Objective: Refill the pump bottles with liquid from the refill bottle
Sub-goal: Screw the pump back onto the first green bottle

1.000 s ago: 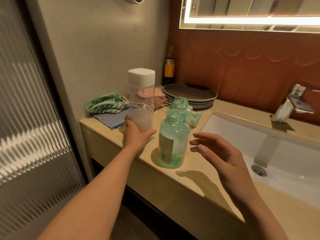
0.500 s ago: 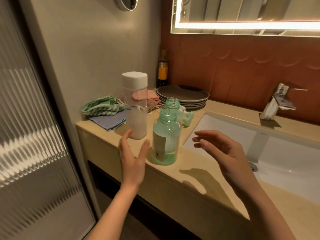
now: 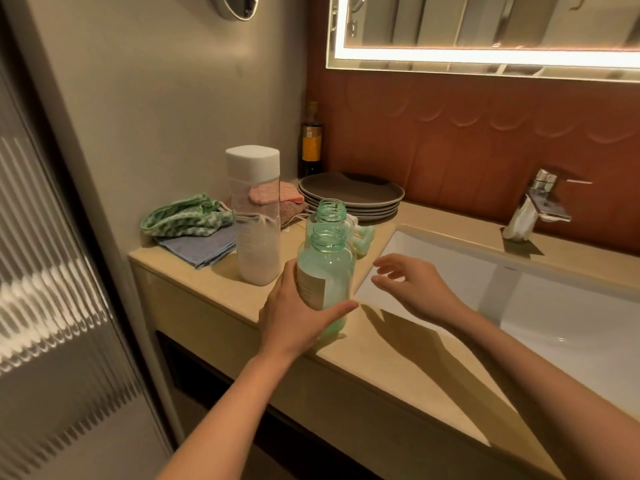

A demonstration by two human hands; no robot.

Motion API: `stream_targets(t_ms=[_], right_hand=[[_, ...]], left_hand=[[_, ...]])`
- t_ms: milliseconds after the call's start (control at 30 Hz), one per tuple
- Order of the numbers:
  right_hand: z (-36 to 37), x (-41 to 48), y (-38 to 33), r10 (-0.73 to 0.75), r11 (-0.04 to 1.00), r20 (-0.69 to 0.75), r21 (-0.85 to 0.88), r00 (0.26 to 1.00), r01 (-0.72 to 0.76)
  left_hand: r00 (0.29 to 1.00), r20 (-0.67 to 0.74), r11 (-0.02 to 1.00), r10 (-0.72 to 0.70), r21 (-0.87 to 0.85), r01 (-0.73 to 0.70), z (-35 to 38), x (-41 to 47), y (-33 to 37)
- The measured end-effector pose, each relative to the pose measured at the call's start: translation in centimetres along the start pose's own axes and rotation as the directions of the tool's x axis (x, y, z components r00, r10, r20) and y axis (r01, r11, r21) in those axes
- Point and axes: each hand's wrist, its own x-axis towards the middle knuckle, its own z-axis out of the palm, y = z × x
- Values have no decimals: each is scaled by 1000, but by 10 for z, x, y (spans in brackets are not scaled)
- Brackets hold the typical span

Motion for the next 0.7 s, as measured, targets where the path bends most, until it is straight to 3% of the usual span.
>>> stream_targets(t_ms=[200, 300, 533, 700], right_hand=[[26, 46, 14, 203, 979, 63, -8, 977, -203], [39, 65, 23, 292, 946, 66, 127, 954, -298], [58, 84, 28, 375, 907, -184, 274, 908, -319], [64, 90, 27, 389, 909, -225, 251, 893, -332]], left_hand=[[999, -32, 995, 35, 99, -31, 8, 1, 1], [997, -68, 991, 32, 135, -23, 11, 0, 0], [995, -92, 985, 27, 173, -11, 13, 2, -4], [997, -74, 984, 16, 175, -3, 12, 3, -4]])
